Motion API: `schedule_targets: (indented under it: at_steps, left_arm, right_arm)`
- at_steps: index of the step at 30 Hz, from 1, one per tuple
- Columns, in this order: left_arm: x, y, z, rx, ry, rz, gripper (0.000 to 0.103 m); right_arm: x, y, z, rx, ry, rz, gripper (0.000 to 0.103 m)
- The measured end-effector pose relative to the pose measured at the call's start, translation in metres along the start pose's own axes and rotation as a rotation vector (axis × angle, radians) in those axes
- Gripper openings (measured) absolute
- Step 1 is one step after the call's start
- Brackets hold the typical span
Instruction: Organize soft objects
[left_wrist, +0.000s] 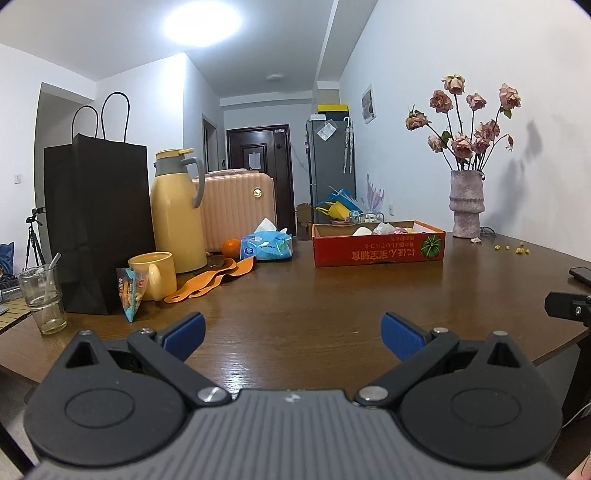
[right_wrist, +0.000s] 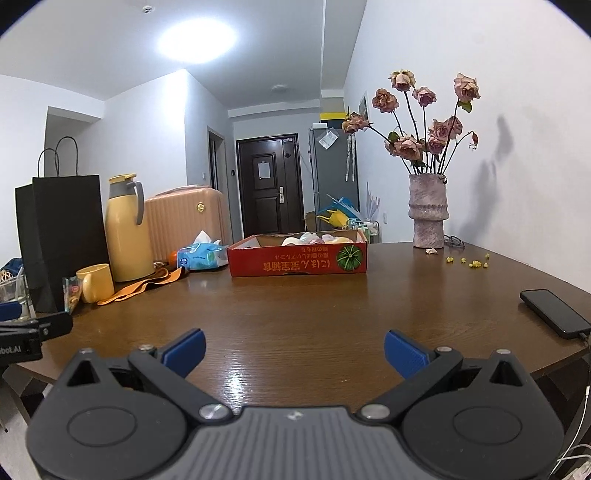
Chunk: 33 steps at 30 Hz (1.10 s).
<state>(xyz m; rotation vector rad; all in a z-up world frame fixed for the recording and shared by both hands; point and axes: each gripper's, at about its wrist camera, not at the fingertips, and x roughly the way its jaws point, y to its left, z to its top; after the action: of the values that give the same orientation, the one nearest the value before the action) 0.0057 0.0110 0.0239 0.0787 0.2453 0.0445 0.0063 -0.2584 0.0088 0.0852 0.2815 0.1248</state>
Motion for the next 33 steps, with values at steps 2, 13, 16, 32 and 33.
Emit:
schedule_targets:
  at_steps: [2,13,16,32,33]
  left_arm:
    - [0.0001,0.0001,0.0001,-0.003,0.0,0.002,0.103]
    - [0.0012,0.0001,-0.0001,-0.004,0.003,-0.003,0.103]
    - [0.0017,0.0001,-0.0005,-0.003,0.005,-0.005,0.103]
    - [0.0022,0.001,-0.0006,-0.007,0.009,0.0,0.103]
    - [0.0023,0.0011,-0.0006,-0.006,0.008,-0.001,0.103]
  right_arm:
    - [-0.0005,0.0004,-0.0007,0.001,-0.005,-0.007,0.103]
    - [-0.0007,-0.0002,-0.0021,0.001,-0.006,0.001,0.103]
    - [-0.0008,-0.0003,-0.0021,0.0,-0.007,0.002,0.103]
    - [0.0003,-0.0009,-0.0023,0.011,0.0,0.006,0.103]
    - [0.0004,-0.0007,-0.0024,0.011,0.001,0.006,0.103]
